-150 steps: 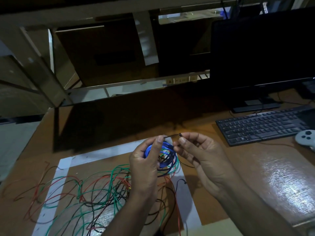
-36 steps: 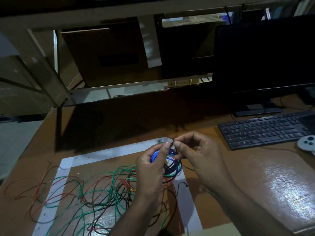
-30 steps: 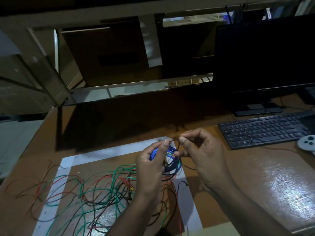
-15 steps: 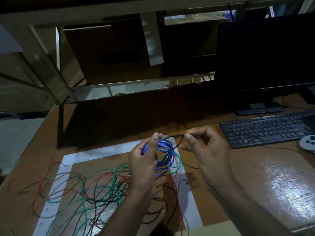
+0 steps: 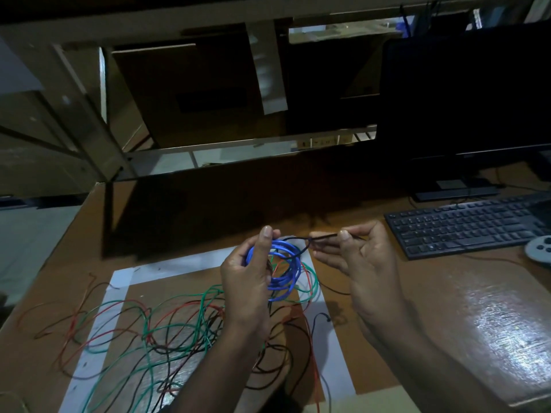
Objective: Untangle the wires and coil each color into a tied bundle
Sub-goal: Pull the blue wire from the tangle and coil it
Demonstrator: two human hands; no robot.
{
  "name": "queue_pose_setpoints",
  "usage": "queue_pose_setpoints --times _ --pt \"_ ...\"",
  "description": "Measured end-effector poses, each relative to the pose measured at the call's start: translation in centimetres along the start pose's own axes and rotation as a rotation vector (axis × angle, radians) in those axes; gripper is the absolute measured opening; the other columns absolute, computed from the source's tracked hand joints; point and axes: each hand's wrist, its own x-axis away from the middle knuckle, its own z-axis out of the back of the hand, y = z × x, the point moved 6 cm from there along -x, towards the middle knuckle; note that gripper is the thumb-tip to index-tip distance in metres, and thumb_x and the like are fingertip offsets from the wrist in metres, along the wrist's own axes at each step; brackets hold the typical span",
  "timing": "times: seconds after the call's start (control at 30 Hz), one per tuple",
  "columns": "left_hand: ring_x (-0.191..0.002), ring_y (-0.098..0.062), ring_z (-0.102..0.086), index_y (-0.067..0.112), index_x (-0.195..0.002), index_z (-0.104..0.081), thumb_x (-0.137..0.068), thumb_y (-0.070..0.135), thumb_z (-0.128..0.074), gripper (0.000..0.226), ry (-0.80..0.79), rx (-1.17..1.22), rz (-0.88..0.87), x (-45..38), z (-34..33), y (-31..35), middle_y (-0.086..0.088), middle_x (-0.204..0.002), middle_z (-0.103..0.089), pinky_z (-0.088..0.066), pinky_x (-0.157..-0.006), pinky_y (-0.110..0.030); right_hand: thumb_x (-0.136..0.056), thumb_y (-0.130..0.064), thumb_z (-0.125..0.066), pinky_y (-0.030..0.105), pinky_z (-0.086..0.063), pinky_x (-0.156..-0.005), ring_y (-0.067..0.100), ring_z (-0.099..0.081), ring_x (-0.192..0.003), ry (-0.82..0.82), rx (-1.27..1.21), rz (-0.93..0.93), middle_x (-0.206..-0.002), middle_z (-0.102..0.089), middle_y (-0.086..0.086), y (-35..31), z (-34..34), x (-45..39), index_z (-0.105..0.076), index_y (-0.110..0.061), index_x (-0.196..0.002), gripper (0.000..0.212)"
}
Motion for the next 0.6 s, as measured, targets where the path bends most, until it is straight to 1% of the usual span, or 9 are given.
queue_pose_setpoints --times 0.1,0.2,0.3,0.37,0.5,0.6 --pt "-0.049 -0.008 -0.035 0.026 -0.08 -0.08 -0.078 0.052 -0.069 0.028 -0.005 0.012 0.011 -0.5 0.2 0.0 0.007 -0.084 -0.075 -0.033 -0.049 -0.021 -0.107 -0.012 -0.043 0.032 -0.061 -0.076 0.028 -0.076 -0.089 0.009 -0.016 0.005 -0.095 -0.075 0.017 0.1 0.0 0.1 -0.046 -0.013 -0.098 0.009" --pt "-0.051 -0.009 -0.031 0.027 -0.074 -0.079 -0.081 0.05 -0.069 0.026 0.002 0.042 0.022 -0.9 0.5 0.2 0.007 -0.085 -0.075 -0.029 -0.051 -0.022 -0.107 -0.01 -0.042 0.037 -0.061 -0.078 0.024 -0.074 -0.084 0.049 0.004 0.046 -0.087 -0.075 0.01 -0.1 0.4 0.0 -0.047 -0.016 -0.096 0.014" --pt "-0.049 -0.008 -0.031 0.021 -0.08 -0.077 -0.087 0.042 -0.068 0.024 0.052 0.089 0.044 -1.3 1.0 0.1 0.007 -0.08 -0.073 -0.029 -0.051 -0.022 -0.107 -0.007 -0.042 0.03 -0.06 -0.072 0.015 -0.07 -0.08 0.09 -0.068 0.036 -0.081 -0.07 0.0 -0.1 1.1 -0.2 -0.047 -0.015 -0.096 0.014" --pt "-0.048 -0.007 -0.031 0.019 -0.084 -0.075 -0.091 0.039 -0.067 0.022 0.07 0.09 0.051 -1.4 1.2 -0.1 0.007 -0.081 -0.074 -0.029 -0.053 -0.023 -0.106 -0.006 -0.043 0.029 -0.059 -0.072 0.014 -0.069 -0.081 0.076 -0.102 0.03 -0.081 -0.068 -0.002 -0.2 1.0 -0.4 -0.048 -0.013 -0.097 0.013" --pt "-0.05 -0.006 -0.033 0.02 -0.081 -0.076 -0.082 0.047 -0.068 0.028 0.058 0.043 0.021 -1.2 1.0 -0.1 0.008 -0.078 -0.072 -0.031 -0.049 -0.019 -0.106 -0.004 -0.04 0.034 -0.058 -0.076 0.018 -0.068 -0.078 0.029 -0.17 0.011 -0.076 -0.065 -0.002 -0.2 0.2 -0.4 -0.047 -0.013 -0.096 0.016" --pt "-0.05 -0.004 -0.039 0.018 -0.082 -0.075 -0.081 0.046 -0.069 0.029 0.049 0.035 -0.008 -1.2 0.7 0.1 0.007 -0.076 -0.072 -0.036 -0.049 -0.016 -0.107 -0.002 -0.038 0.042 -0.057 -0.085 0.019 -0.065 -0.072 -0.001 -0.233 -0.004 -0.073 -0.06 -0.002 -0.6 -0.4 -0.2 -0.045 -0.014 -0.095 0.018"
